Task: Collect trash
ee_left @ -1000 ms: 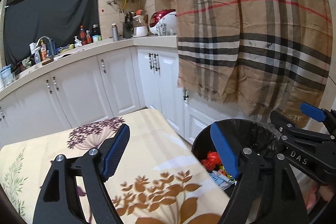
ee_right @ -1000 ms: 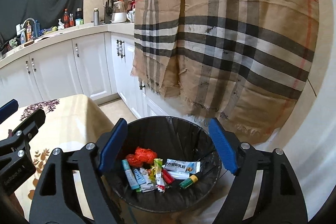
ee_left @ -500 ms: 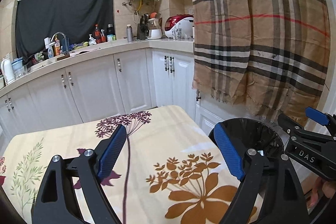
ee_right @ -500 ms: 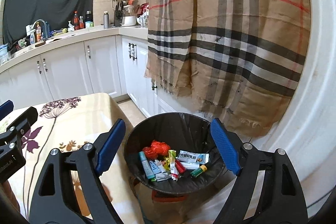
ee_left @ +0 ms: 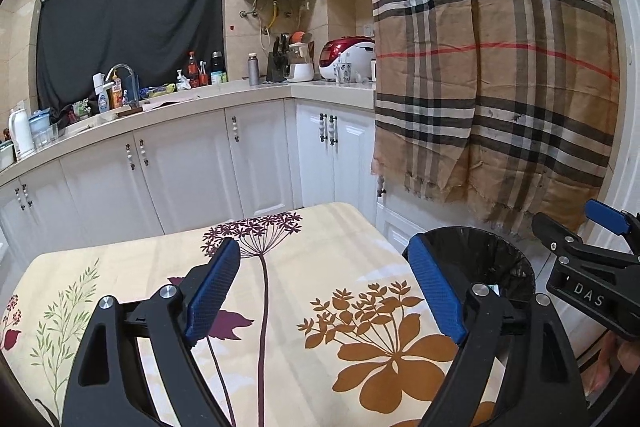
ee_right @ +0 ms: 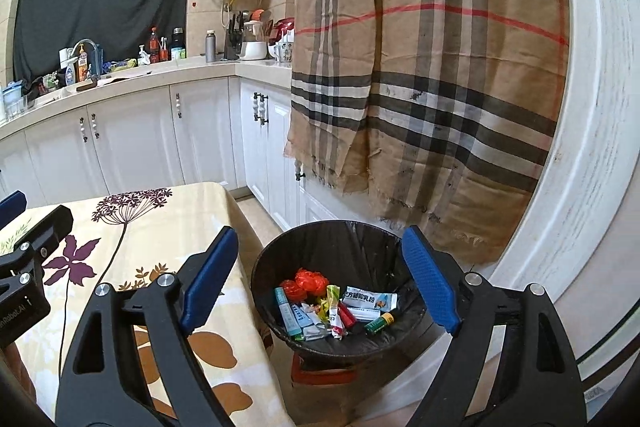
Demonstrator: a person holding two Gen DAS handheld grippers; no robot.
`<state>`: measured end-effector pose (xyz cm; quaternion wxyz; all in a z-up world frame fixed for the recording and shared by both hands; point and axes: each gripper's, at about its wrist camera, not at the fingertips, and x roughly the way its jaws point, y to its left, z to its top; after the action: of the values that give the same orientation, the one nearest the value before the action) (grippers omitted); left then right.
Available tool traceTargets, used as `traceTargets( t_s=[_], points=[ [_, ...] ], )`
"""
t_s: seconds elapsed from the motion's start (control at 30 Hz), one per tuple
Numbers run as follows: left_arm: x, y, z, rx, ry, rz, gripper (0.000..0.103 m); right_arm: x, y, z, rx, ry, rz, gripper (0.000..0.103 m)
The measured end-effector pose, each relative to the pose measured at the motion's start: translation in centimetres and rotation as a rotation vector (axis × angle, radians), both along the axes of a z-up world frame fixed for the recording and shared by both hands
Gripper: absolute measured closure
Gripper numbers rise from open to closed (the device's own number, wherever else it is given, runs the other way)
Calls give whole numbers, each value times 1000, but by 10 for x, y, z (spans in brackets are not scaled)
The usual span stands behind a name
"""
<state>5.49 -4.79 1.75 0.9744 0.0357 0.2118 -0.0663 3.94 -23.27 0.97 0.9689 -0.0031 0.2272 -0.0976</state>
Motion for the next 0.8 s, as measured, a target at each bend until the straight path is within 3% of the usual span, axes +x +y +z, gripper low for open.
traceTargets(
  t_s=[0.8],
  points=[
    [9,-7,0,-17,11,-12,20,1,-8,1,5,-2,-16,21]
  ],
)
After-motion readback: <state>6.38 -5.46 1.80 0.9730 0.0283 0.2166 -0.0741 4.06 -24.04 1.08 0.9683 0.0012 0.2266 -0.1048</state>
